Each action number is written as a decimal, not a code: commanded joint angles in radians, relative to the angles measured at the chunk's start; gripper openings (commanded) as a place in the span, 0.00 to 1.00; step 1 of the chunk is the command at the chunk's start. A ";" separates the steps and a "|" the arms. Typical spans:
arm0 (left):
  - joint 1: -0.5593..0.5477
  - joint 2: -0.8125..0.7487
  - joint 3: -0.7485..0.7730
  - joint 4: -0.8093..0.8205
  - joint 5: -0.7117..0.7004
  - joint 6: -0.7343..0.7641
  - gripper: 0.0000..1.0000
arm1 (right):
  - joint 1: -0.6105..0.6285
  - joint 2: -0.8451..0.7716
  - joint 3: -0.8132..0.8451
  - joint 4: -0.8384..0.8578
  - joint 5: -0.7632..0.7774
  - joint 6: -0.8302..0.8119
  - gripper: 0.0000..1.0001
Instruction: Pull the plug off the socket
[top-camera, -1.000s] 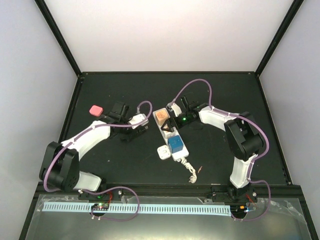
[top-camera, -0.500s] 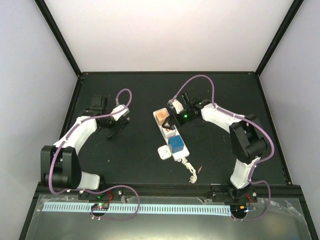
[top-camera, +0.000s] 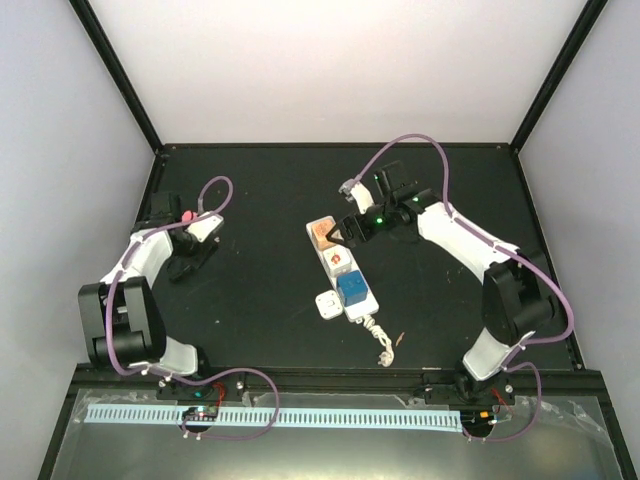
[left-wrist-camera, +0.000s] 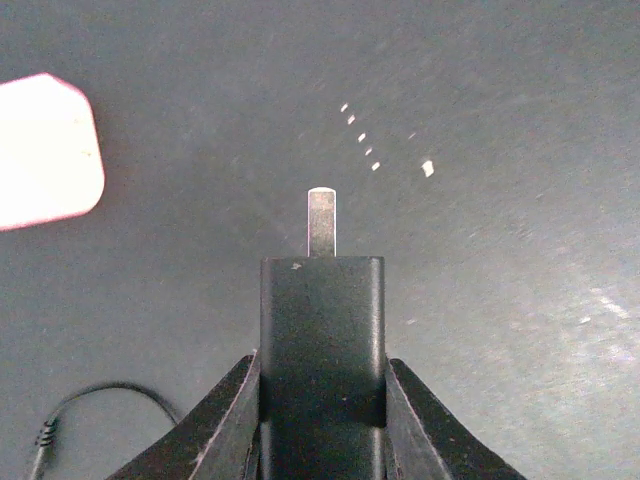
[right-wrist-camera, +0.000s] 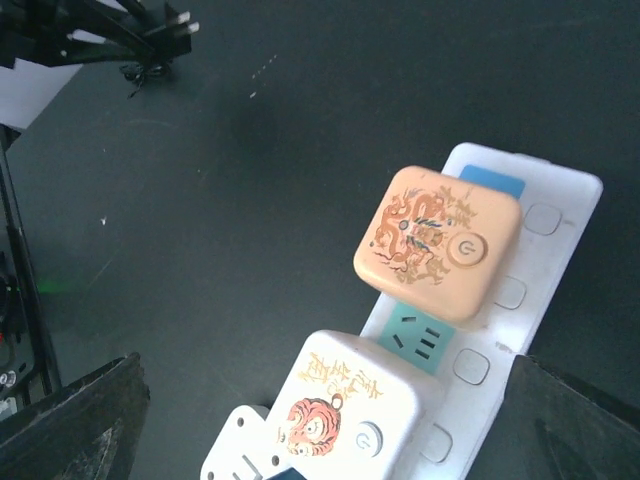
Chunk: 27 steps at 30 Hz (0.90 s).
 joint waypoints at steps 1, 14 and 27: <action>0.040 0.047 0.044 0.031 -0.086 0.065 0.23 | -0.033 -0.042 0.033 -0.031 -0.015 -0.011 1.00; 0.056 0.217 0.136 0.021 -0.058 0.025 0.26 | -0.102 -0.085 -0.020 -0.049 -0.077 -0.033 1.00; 0.055 0.274 0.153 0.012 -0.037 0.012 0.34 | -0.106 -0.137 -0.087 -0.098 -0.065 -0.091 1.00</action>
